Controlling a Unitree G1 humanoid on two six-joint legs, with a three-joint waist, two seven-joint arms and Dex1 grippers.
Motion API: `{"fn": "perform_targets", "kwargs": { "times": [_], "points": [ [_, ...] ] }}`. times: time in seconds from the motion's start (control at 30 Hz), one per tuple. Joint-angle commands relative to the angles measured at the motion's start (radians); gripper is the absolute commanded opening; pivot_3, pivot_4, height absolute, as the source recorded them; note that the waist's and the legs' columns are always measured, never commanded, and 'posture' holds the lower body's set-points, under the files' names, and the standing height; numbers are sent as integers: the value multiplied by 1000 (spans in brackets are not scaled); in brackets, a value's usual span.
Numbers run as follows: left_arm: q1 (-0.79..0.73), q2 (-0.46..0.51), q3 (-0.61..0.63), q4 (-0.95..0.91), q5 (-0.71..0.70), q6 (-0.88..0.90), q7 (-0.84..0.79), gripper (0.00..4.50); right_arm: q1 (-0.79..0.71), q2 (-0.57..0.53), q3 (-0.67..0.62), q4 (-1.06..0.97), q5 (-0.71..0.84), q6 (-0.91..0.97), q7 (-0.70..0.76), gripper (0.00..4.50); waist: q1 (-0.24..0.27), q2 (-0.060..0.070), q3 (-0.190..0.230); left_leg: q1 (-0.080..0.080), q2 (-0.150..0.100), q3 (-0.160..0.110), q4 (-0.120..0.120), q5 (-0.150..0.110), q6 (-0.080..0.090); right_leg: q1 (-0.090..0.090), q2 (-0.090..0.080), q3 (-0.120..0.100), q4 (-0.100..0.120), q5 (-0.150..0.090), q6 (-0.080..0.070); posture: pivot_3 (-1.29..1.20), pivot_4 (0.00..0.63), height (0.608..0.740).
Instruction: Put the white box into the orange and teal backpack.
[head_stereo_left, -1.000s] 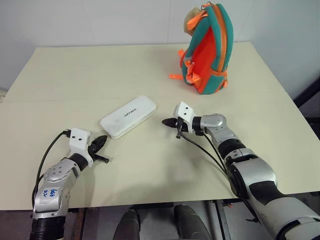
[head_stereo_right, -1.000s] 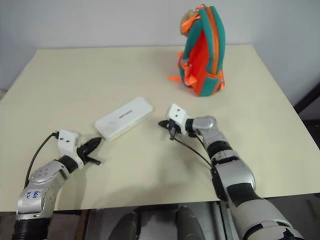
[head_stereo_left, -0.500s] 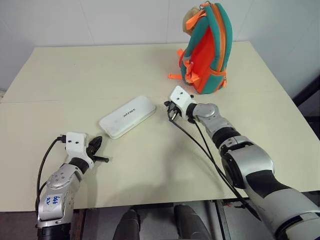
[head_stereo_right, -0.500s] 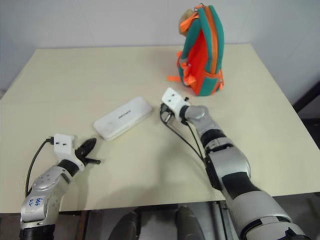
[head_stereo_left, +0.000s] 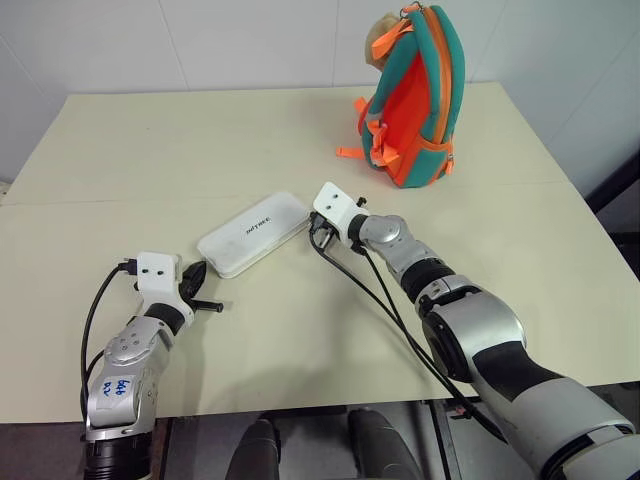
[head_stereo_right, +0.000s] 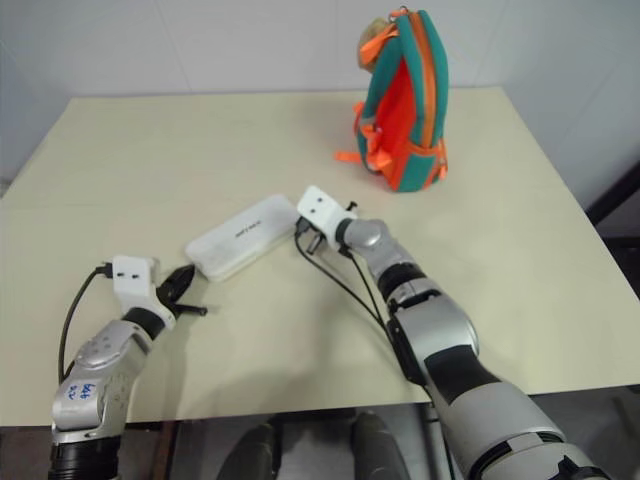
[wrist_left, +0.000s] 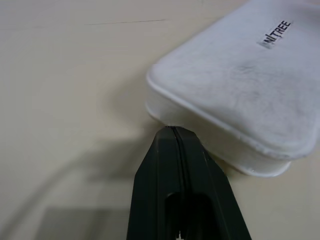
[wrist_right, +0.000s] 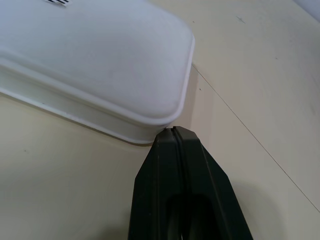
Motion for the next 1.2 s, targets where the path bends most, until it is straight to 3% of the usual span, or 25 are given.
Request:
{"fn": "perform_targets", "kwargs": {
  "times": [0.03,0.23,0.47,0.77,1.0,1.2],
  "points": [
    [-9,-11,21,-28,-2,9,24,0,-16,12,-10,-17,10,-40,3,22,0,0,0,0,0,0,0,0,0,0,0,0,0,0,0,0,150,740],
    [-29,-14,26,2,-25,35,6,0,11,14,-74,-31,97,-92,210,22,0,0,0,0,0,0,0,0,0,0,0,0,0,0,0,0,150,740],
    [-30,51,38,41,-48,64,-79,0,74,5,-102,-58,171,-101,483,22,1,0,0,0,0,0,0,0,0,1,0,0,0,0,0,0,150,740],
    [-16,95,88,35,-42,32,-110,0,97,-24,-118,-89,209,-106,534,22,0,0,0,0,0,0,0,0,0,0,0,-1,0,0,0,0,150,740],
    [-44,126,124,62,-13,-102,-132,0,119,-40,-124,-115,238,-109,568,22,1,0,0,0,0,0,0,0,0,1,0,-1,-1,0,0,0,150,740],
    [-226,207,45,290,24,-163,-229,0,173,-56,-126,-201,291,-109,638,22,4,0,0,0,0,0,0,0,0,1,0,-1,-2,0,0,0,150,740]
  ]
}}
